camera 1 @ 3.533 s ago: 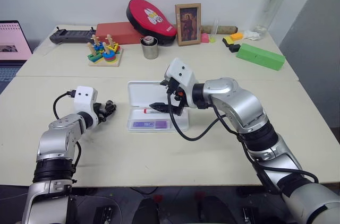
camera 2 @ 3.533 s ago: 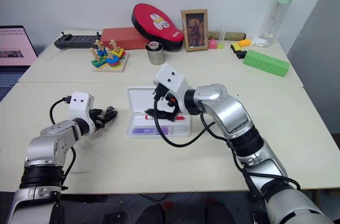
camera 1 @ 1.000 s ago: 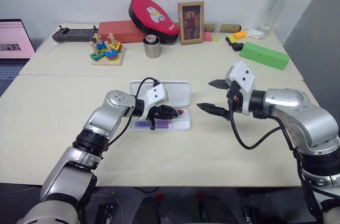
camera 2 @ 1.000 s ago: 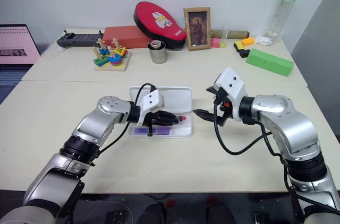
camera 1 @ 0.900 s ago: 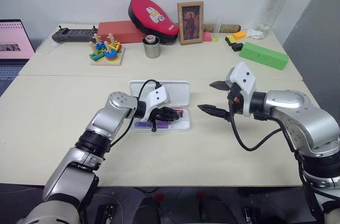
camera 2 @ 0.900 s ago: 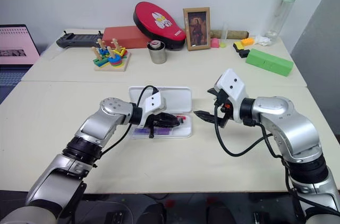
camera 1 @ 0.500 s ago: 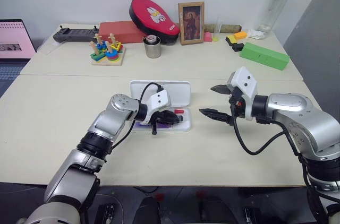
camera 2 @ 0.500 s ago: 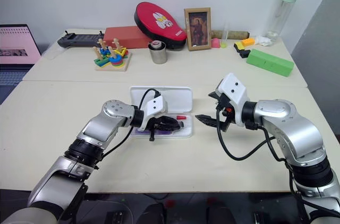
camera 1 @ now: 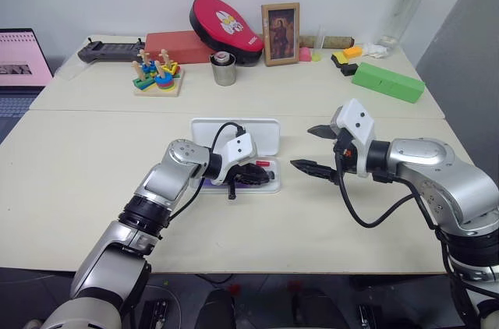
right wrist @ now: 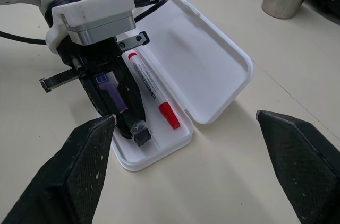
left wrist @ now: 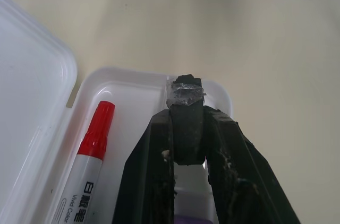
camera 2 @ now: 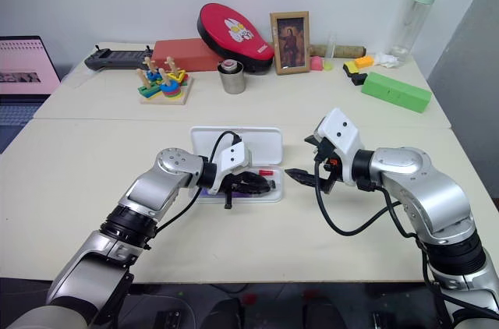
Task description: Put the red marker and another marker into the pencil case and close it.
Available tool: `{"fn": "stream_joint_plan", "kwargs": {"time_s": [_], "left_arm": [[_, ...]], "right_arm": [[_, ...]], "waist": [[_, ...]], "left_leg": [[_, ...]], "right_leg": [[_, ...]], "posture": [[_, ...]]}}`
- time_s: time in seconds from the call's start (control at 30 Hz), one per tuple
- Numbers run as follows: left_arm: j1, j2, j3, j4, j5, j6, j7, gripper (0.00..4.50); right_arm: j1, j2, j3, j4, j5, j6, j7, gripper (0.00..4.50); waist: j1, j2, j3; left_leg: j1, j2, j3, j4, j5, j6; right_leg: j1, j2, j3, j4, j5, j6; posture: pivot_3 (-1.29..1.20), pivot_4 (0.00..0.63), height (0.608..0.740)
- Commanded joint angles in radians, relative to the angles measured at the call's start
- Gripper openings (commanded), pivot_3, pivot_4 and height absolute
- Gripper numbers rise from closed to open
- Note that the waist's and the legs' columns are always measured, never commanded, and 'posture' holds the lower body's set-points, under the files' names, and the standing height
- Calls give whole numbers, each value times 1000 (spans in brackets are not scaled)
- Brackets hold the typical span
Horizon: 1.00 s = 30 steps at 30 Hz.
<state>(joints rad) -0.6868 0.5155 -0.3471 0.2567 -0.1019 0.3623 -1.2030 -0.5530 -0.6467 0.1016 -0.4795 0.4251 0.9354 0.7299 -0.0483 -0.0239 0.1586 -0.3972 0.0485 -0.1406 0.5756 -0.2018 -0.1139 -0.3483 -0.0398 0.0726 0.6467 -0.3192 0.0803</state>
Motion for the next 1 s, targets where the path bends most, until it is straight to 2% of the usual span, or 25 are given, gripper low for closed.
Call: {"fn": "stream_joint_plan", "kwargs": {"time_s": [0.03,0.17,0.2,0.4,0.6,0.67,0.7,0.73,0.77,0.8,1.0], "left_arm": [[-13,3,1,-40,3,2,-8,538],[-10,3,15,-60,-9,26,-13,538],[-10,6,17,-68,-10,32,-14,879],[-22,15,33,-94,-24,67,-12,2104],[-16,19,38,-114,-38,87,-18,3120],[-17,18,40,-118,-42,94,-18,3595],[-18,17,41,-119,-43,96,-17,3673],[-18,17,42,-121,-44,99,-17,4008],[-18,16,43,-121,-44,100,-17,4092],[-18,16,47,-122,-48,104,-15,4387],[-2,36,125,-137,-85,132,22,4473]], "right_arm": [[-1,-3,-16,-22,11,-10,-7,4500],[1,-6,-17,-20,12,-13,-7,4500],[0,-5,-16,-18,11,-14,-8,4500],[-13,4,-6,-1,6,-24,-11,4500],[-15,2,-4,6,4,-30,-10,4500],[-14,2,-5,7,4,-31,-10,4500],[-13,3,-5,7,4,-31,-10,4500],[-12,3,-4,7,5,-31,-10,4500],[-12,3,-4,7,4,-31,-10,4500],[-11,3,-4,8,5,-32,-9,4500],[-12,-1,-3,14,7,-34,1,4500]], "waist": [[0,0,0],[0,0,0],[0,0,0],[0,0,0],[0,0,0],[0,0,0],[0,0,0],[0,0,0],[0,0,0],[0,0,0],[-1,0,0]], "left_leg": [[0,0,0,0,0,0],[0,0,0,0,0,0],[0,0,0,0,0,0],[0,0,0,0,0,0],[0,0,0,0,0,0],[0,0,0,0,0,0],[0,0,0,0,0,0],[0,0,0,0,0,0],[0,0,0,0,0,0],[0,0,0,0,0,0],[0,0,0,0,0,0]], "right_leg": [[0,0,0,0,0,0],[0,0,0,0,0,0],[0,0,0,0,0,0],[0,0,0,0,0,0],[0,0,0,0,0,0],[0,0,0,0,0,0],[0,0,0,0,0,0],[0,0,0,0,0,0],[0,0,0,0,0,0],[0,0,0,0,0,0],[0,0,0,0,0,0]], "posture": [[0,150,740],[0,150,740],[0,150,740],[0,150,740],[0,150,740],[0,150,740],[0,150,740],[0,150,740],[0,150,740],[0,150,740],[0,150,740]]}}
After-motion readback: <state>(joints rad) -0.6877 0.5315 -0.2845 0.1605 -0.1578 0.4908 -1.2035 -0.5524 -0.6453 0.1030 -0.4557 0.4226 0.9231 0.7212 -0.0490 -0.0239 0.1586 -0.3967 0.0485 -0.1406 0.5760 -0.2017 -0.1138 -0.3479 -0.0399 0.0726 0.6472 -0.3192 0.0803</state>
